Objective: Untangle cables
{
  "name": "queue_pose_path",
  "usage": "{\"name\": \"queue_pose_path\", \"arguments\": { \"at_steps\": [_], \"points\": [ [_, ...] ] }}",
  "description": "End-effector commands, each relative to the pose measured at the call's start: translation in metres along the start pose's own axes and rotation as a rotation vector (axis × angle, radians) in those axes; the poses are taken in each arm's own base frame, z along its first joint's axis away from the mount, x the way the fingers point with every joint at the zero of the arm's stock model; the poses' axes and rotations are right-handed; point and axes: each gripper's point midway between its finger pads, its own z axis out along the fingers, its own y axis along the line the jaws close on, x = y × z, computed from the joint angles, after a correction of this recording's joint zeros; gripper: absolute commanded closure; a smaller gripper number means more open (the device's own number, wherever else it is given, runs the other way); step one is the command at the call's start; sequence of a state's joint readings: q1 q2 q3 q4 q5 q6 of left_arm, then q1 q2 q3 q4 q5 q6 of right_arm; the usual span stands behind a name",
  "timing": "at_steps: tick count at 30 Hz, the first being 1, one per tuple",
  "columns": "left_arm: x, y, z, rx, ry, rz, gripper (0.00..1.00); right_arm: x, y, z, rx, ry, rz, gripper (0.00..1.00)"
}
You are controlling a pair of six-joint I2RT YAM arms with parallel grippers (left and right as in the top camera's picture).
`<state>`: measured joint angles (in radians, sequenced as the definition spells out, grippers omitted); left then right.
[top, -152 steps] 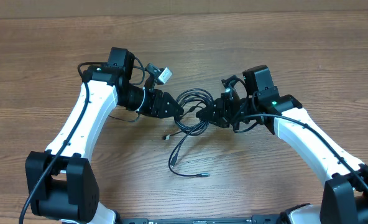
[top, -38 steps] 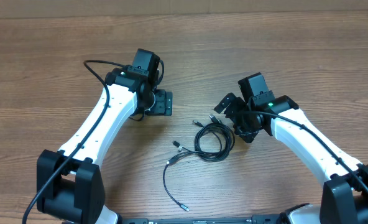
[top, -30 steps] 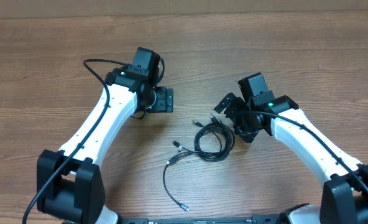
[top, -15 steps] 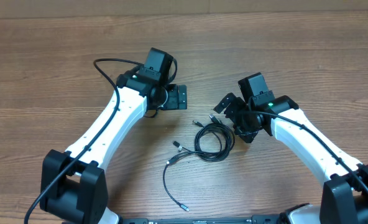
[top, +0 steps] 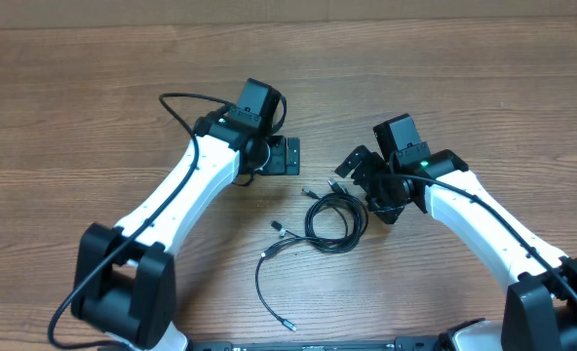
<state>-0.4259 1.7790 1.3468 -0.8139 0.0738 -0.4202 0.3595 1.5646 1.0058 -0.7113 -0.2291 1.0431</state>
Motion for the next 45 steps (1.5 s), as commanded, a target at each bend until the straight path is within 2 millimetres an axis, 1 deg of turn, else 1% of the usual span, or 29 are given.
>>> {"name": "queue_pose_path", "arguments": {
  "at_steps": [1, 2, 4, 7, 45],
  "points": [
    [0.015, 0.002, 0.025, -0.015, 0.077, -0.012, 0.00, -0.002, -0.002, 0.000, 0.002, -0.005, 0.010, 0.00],
    [0.021, 0.002, 0.033, -0.009, 0.110, -0.015, 0.00, -0.002, -0.002, 0.000, 0.002, -0.005, 0.010, 0.00],
    [0.027, 0.001, 0.042, -0.002, 0.145, -0.019, 0.00, -0.002, -0.002, 0.000, 0.002, -0.005, 0.010, 0.00],
    [0.030, 0.002, 0.047, -0.002, 0.162, -0.021, 0.00, -0.002, -0.002, 0.000, 0.002, -0.005, 0.010, 0.00],
    [0.027, 0.003, 0.047, -0.007, 0.150, -0.013, 0.01, -0.002, -0.002, 0.000, 0.002, -0.005, 0.010, 0.00]
  ]
}}
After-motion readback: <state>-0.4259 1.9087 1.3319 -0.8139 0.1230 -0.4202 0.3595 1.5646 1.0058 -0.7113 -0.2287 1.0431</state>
